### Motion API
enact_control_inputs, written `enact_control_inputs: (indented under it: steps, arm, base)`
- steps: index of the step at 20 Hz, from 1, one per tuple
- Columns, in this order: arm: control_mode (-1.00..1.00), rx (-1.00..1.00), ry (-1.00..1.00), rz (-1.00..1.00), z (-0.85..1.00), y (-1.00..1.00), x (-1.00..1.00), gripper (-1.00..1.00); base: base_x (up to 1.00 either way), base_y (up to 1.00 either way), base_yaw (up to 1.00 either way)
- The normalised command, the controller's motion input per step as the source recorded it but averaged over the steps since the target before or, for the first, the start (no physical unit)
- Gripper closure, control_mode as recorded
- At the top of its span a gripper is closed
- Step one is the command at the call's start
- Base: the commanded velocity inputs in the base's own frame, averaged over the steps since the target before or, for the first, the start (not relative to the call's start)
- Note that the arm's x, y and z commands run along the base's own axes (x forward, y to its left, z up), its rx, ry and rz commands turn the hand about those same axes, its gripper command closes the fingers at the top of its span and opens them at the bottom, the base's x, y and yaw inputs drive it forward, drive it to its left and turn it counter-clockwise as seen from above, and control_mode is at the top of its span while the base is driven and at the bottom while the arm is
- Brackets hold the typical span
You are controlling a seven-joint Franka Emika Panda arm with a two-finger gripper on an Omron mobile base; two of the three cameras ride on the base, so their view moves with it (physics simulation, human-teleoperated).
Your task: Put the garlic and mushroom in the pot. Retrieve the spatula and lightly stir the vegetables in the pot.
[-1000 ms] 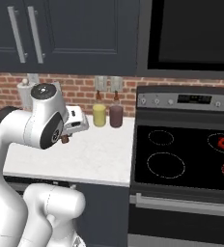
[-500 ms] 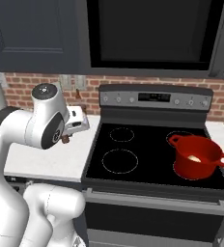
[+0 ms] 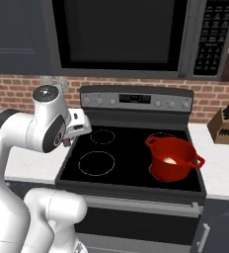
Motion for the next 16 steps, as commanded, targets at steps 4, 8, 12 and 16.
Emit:
enact_control_inputs:
  steps: [4, 8, 12, 16]
  arm:
    - [1.0, 0.0, 0.0, 0.0, 0.0, 0.0, 0.0, 1.0]
    - [1.0, 0.0, 0.0, 0.0, 0.0, 0.0, 0.0, 1.0]
    - [1.0, 0.0, 0.0, 0.0, 0.0, 0.0, 0.0, 1.0]
    - [1.0, 0.0, 0.0, 0.0, 0.0, 0.0, 0.0, 1.0]
  base:
    - [0.15, -0.54, 0.0]
    - [0.12, -0.54, 0.0]
    - [0.13, -0.56, 0.0]
    - [0.22, -0.48, 0.0]
